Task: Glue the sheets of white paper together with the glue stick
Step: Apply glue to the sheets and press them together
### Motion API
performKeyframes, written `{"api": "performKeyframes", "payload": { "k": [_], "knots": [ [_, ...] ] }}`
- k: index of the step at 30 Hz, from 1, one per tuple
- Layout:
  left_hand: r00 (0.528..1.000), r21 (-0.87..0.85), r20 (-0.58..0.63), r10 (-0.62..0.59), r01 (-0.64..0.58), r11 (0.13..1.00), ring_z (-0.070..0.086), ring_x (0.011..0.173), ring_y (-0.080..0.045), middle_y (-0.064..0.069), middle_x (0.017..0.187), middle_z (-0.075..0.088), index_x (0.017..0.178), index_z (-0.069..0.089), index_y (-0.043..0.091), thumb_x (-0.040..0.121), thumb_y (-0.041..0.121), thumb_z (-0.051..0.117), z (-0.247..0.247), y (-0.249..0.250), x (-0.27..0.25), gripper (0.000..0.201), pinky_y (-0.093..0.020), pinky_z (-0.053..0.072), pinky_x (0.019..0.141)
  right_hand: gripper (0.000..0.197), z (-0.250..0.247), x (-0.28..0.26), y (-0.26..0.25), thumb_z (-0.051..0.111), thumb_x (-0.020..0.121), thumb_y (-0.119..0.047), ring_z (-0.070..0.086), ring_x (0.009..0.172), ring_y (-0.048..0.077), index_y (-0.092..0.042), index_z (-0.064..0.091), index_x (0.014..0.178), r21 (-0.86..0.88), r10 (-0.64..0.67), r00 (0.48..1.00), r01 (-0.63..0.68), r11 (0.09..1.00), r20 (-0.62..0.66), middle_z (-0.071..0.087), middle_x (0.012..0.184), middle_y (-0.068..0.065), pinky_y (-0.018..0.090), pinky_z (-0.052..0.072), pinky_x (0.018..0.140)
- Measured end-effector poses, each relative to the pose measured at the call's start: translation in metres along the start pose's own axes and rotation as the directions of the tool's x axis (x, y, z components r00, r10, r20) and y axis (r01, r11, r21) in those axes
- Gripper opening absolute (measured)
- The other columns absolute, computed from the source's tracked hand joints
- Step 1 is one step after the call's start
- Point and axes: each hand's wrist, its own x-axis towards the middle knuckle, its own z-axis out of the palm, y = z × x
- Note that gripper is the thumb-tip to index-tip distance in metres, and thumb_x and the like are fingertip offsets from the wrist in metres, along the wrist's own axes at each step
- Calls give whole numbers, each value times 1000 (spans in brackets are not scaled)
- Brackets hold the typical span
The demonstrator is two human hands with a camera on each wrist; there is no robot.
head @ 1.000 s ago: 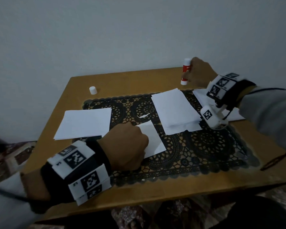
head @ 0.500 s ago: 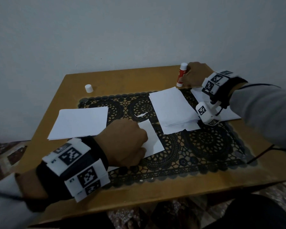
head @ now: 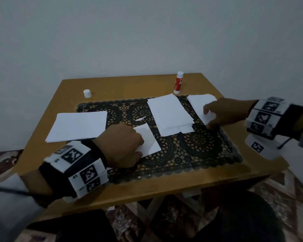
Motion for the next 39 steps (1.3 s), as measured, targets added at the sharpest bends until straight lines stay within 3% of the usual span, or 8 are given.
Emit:
{"api": "performKeyframes", "payload": {
  "k": [6,10,17,20,27,32,36,39],
  "knots": [
    [1000,-73,0,-16,16,997,60,102,-18,0,113,65,129,57,29,90,49,45,-1,-3,-4,46,-27,46,86,20,8,-6,8,60,92,-24,62,94,22,-7,71,93,73,-122,977,136,988,-173,68,103,7,35,47,84],
    [1000,-96,-1,-23,23,995,59,106,-18,2,120,63,133,53,30,91,49,47,-2,-3,-6,47,-25,44,88,15,8,-1,12,61,91,-16,55,83,20,-5,64,82,43,-112,969,125,991,-220,62,88,4,28,36,70],
    [999,-122,11,-39,40,992,57,111,-16,4,127,60,135,52,30,90,50,47,1,-2,-9,49,-26,43,94,41,7,1,18,75,82,-26,47,55,10,-16,44,56,198,-10,962,66,978,-272,51,61,-3,18,29,50],
    [999,-144,18,-46,48,988,57,111,-16,4,127,59,134,52,31,90,50,48,0,-4,-10,48,-28,45,96,41,5,0,24,70,88,-25,65,58,23,-8,49,56,392,42,967,62,918,-251,63,62,9,16,45,46],
    [991,-186,127,-45,68,980,36,123,-19,3,137,43,140,42,32,95,44,46,2,-5,-15,47,-36,38,103,30,11,4,34,64,92,-17,67,60,23,4,59,71,578,228,935,-31,815,-273,67,70,16,32,56,54],
    [994,-233,95,-61,81,969,34,119,-18,2,129,45,139,45,32,95,43,46,7,-9,-16,45,-32,34,103,27,-7,-10,42,61,91,-17,60,58,26,0,58,70,361,133,834,84,929,-536,62,65,12,27,38,57],
    [991,-398,-101,-92,45,916,46,109,-14,2,122,53,131,53,26,95,34,52,1,-12,-22,37,-26,39,91,23,-39,-36,32,61,93,-20,52,55,22,-5,59,75,179,14,728,151,972,-685,62,65,10,27,34,54],
    [903,-611,-351,-247,-21,791,56,92,-9,3,108,62,123,59,19,93,18,57,-15,-16,-28,30,-23,46,80,20,-65,-61,4,62,92,-25,64,63,23,-10,63,78,215,-50,718,273,938,-695,67,69,8,33,47,65]
  ]
}}
